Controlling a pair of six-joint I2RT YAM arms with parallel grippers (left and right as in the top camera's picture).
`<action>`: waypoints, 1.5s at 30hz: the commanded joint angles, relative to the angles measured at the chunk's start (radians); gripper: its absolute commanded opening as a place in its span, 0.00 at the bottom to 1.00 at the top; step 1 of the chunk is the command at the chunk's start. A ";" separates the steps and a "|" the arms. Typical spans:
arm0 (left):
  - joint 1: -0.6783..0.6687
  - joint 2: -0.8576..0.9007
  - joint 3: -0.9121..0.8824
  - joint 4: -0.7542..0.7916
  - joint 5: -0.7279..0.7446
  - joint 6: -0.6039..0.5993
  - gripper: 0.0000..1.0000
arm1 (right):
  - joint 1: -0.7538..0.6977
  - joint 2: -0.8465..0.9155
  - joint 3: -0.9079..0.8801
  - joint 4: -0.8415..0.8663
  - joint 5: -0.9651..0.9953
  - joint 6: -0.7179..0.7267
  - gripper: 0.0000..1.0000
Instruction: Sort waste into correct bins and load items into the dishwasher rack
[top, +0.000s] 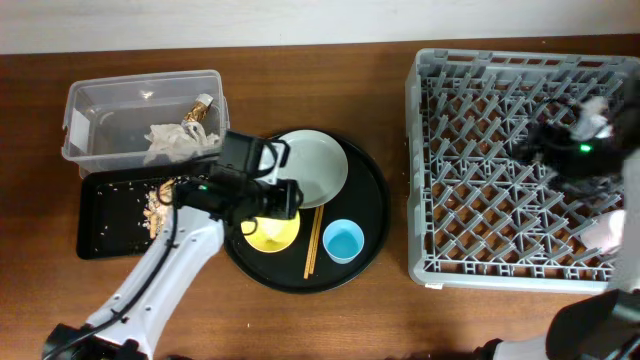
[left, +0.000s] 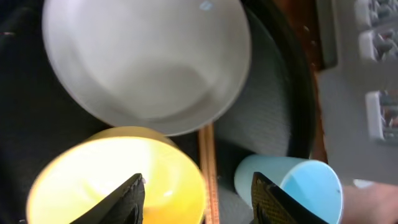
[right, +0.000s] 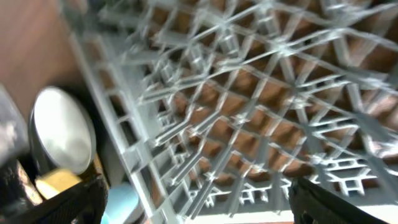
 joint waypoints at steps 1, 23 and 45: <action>-0.101 -0.013 0.006 0.002 -0.020 0.016 0.55 | 0.167 -0.007 0.016 -0.012 0.046 -0.038 0.95; -0.142 0.107 0.186 -0.020 0.012 0.004 0.01 | 0.355 -0.006 0.016 -0.008 0.196 -0.033 0.98; 0.229 0.080 0.195 0.312 1.168 -0.052 0.00 | 0.645 -0.006 0.009 0.249 -0.887 -0.550 0.96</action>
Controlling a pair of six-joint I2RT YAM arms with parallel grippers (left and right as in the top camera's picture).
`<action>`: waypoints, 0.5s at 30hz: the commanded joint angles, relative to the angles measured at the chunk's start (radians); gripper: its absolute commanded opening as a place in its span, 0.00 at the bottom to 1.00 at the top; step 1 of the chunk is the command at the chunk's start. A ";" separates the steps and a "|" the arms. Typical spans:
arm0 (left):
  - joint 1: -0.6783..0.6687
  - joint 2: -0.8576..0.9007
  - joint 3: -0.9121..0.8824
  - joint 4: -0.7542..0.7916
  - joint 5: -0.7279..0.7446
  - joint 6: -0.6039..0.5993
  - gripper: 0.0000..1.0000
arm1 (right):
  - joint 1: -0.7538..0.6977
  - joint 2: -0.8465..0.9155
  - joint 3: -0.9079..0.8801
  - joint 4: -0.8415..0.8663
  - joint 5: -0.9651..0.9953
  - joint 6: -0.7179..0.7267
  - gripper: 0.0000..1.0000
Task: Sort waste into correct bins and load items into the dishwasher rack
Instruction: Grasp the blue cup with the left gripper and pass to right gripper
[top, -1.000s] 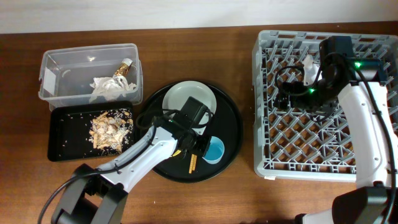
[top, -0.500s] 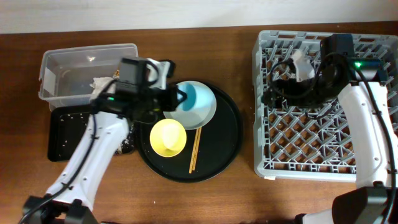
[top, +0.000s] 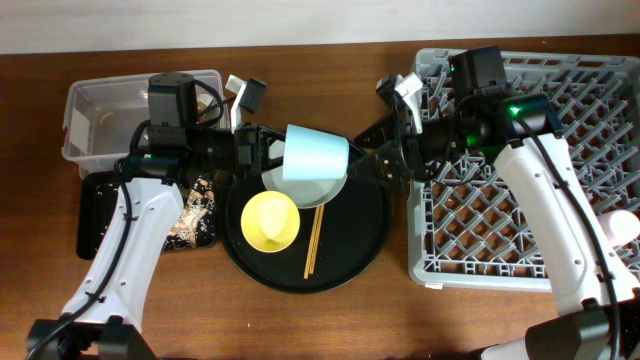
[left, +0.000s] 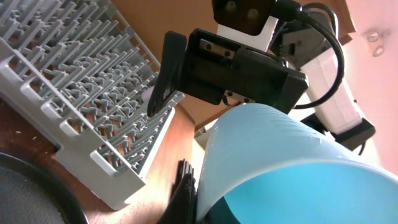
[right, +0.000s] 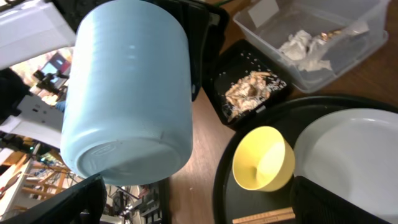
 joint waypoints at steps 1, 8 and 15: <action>-0.021 0.007 0.011 0.002 -0.019 0.001 0.00 | 0.044 -0.006 0.009 -0.012 -0.064 -0.008 0.96; -0.020 0.007 0.011 -0.001 -0.093 0.001 0.00 | 0.043 -0.006 0.009 -0.134 0.086 -0.019 0.95; -0.021 0.007 0.011 -0.031 -0.160 -0.002 0.00 | 0.045 -0.006 0.009 -0.126 -0.076 -0.146 0.96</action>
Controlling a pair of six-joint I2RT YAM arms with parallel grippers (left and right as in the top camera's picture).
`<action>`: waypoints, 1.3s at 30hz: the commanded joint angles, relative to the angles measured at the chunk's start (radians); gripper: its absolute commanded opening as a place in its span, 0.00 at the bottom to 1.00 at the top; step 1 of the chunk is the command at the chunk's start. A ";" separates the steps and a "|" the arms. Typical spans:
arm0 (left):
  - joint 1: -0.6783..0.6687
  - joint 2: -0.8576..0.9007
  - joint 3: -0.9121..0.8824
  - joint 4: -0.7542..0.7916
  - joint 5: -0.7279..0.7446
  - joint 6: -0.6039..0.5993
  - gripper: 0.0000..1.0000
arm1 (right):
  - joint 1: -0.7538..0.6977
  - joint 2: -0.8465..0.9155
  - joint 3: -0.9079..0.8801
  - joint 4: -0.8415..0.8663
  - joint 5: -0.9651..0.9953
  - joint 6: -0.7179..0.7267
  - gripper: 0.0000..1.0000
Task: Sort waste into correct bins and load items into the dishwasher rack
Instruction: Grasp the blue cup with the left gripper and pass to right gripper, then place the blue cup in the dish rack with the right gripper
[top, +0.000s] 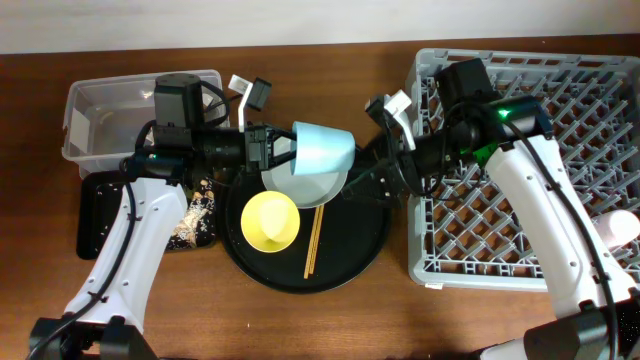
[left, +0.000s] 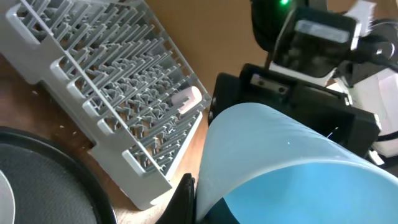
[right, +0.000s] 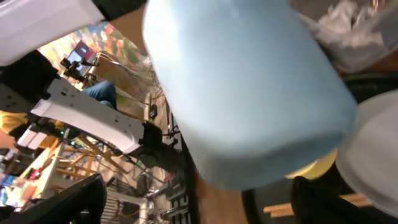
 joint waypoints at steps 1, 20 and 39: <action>-0.003 0.007 0.011 -0.031 0.007 -0.002 0.00 | 0.006 -0.006 0.009 0.098 -0.054 -0.042 0.96; -0.035 0.007 0.011 -0.032 0.124 -0.002 0.00 | 0.057 -0.006 0.009 0.229 -0.049 -0.042 0.74; 0.004 -0.038 0.011 -0.497 -1.052 0.048 0.59 | -0.258 -0.007 0.087 -0.045 0.827 0.447 0.44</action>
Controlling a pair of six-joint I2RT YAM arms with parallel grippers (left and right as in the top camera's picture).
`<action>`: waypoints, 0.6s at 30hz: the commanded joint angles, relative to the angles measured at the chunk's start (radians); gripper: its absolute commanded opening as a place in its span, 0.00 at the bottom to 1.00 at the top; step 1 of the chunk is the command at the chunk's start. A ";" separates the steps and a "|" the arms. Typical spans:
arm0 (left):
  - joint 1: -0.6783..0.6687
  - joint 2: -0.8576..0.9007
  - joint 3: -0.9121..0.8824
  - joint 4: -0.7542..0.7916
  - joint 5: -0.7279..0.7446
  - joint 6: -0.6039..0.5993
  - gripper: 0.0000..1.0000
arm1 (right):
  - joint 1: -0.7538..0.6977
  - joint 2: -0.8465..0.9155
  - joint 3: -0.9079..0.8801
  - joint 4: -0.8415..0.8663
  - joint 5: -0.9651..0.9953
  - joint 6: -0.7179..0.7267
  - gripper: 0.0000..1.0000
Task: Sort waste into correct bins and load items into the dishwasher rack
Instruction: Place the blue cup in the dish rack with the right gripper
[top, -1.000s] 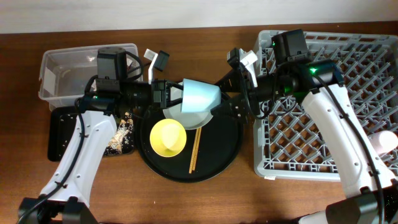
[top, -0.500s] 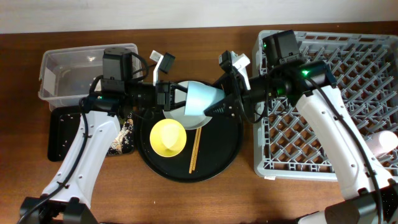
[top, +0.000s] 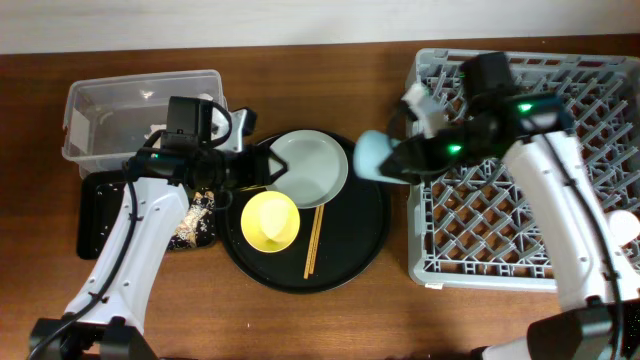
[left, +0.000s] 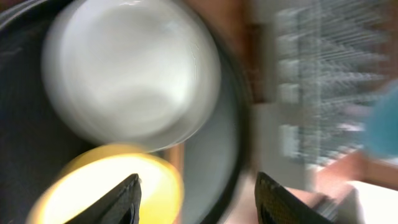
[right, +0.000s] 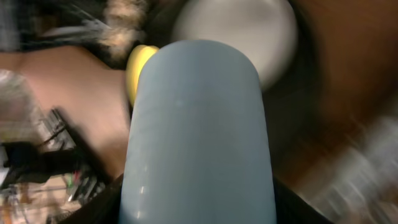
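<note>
A light blue cup (top: 372, 155) hangs on its side over the right rim of the round black tray (top: 370, 235), with my right gripper (top: 400, 155) shut on it. In the right wrist view the cup (right: 199, 124) fills the frame. My left gripper (left: 199, 199) is open and holds nothing, above the tray's left part beside the white bowl (top: 312, 165) and over the yellow bowl (top: 270, 220). A pair of chopsticks (top: 313, 240) lies on the tray. The grey dishwasher rack (top: 520, 250) stands at the right.
A clear bin (top: 100, 110) with crumpled paper sits at the far left. In front of it lies a flat black tray (top: 100, 225) with food scraps. A white item (top: 625, 228) rests at the rack's right edge.
The blue cup has passed from my left gripper to my right one. The left gripper is now open and has drawn back to the left; the right holds the cup nearer the rack.
The cup stood on the tray with my left gripper open above the bowls and my right arm over the rack. Then the left held the cup up over the white bowl, the right open facing it, then closer. Now the right holds it.
</note>
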 joint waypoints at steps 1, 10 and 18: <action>0.010 -0.048 0.005 -0.081 -0.346 0.023 0.60 | -0.183 -0.010 0.083 -0.045 0.288 0.190 0.44; 0.010 -0.074 0.005 -0.113 -0.398 0.023 0.62 | -0.603 0.037 0.115 -0.089 0.612 0.362 0.44; 0.010 -0.074 0.005 -0.118 -0.398 0.023 0.62 | -0.661 0.239 0.105 -0.129 0.611 0.362 0.52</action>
